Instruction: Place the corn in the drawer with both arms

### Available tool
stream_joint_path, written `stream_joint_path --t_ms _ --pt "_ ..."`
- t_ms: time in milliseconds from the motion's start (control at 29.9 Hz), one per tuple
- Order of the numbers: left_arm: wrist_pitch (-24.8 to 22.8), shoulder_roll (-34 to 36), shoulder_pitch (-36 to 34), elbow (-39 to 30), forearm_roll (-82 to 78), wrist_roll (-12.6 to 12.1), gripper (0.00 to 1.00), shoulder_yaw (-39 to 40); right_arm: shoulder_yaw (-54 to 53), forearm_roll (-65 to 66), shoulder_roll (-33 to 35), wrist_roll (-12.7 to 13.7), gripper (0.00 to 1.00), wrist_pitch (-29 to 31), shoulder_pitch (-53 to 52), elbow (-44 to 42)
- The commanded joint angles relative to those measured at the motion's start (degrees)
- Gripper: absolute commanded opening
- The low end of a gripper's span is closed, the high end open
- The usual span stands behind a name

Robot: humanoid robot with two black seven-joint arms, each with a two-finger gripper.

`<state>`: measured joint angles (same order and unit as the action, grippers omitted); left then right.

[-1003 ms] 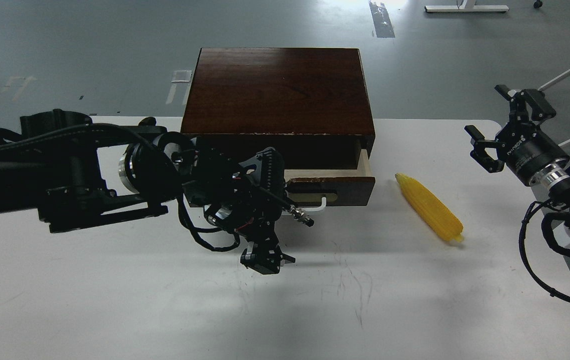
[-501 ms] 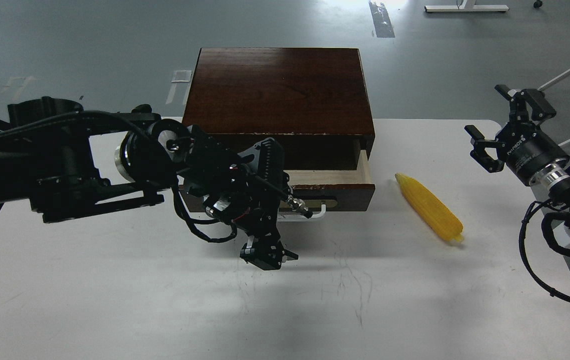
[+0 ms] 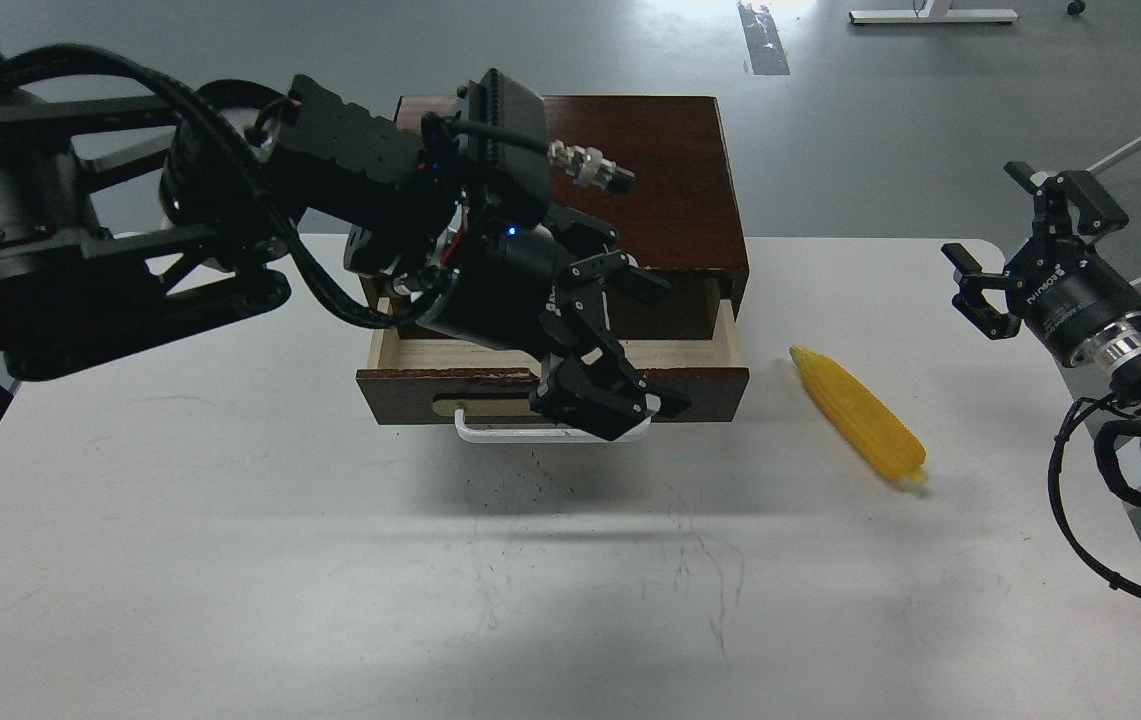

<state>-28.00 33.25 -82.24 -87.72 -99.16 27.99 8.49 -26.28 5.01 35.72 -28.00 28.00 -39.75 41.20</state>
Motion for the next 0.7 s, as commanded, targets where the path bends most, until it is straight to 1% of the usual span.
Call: stream_joint_path --t_ms 0,33,100,167,301,368,468,501,568,668 --pt "0.0 2.1 4.3 3.4 16.2 0.0 0.99 3.0 0.0 0.0 0.0 0.0 1.0 0.0 0.0 0.2" --pt "1.9 2.7 5.8 4.5 23.2 0.0 0.99 3.6 0.0 0.0 0.0 0.0 1.0 0.0 0.0 0.5" --pt "4.3 3.6 7.5 5.4 30.0 0.0 0.99 3.7 0.0 0.0 0.0 0.0 1.0 0.0 0.0 0.6" --pt "7.8 5.5 11.0 6.8 42.4 0.0 0.99 3.9 0.0 0.0 0.1 0.0 1.0 0.0 0.0 0.6" --pt "11.3 6.9 14.5 10.5 56.2 0.0 0.99 4.1 0.1 0.0 0.4 0.0 1.0 0.0 0.0 0.6" --pt "13.2 7.4 16.9 14.5 65.6 0.0 0.99 4.1 0.1 0.0 0.8 0.0 1.0 0.0 0.0 0.6" --pt "13.4 8.5 21.0 17.9 74.1 0.0 0.99 4.3 0.2 0.0 1.5 0.0 1.0 0.0 0.0 0.6" --pt "13.4 8.5 21.0 17.9 74.1 0.0 0.99 4.3 0.2 0.0 1.5 0.0 1.0 0.0 0.0 0.6" --pt "13.5 8.5 23.6 19.6 77.9 0.0 0.99 5.1 0.2 0.0 1.8 0.0 1.0 0.0 0.0 0.6" --pt "13.4 7.8 29.5 22.2 80.8 0.0 0.99 9.6 0.5 0.0 2.0 0.0 1.0 0.0 0.0 0.7"
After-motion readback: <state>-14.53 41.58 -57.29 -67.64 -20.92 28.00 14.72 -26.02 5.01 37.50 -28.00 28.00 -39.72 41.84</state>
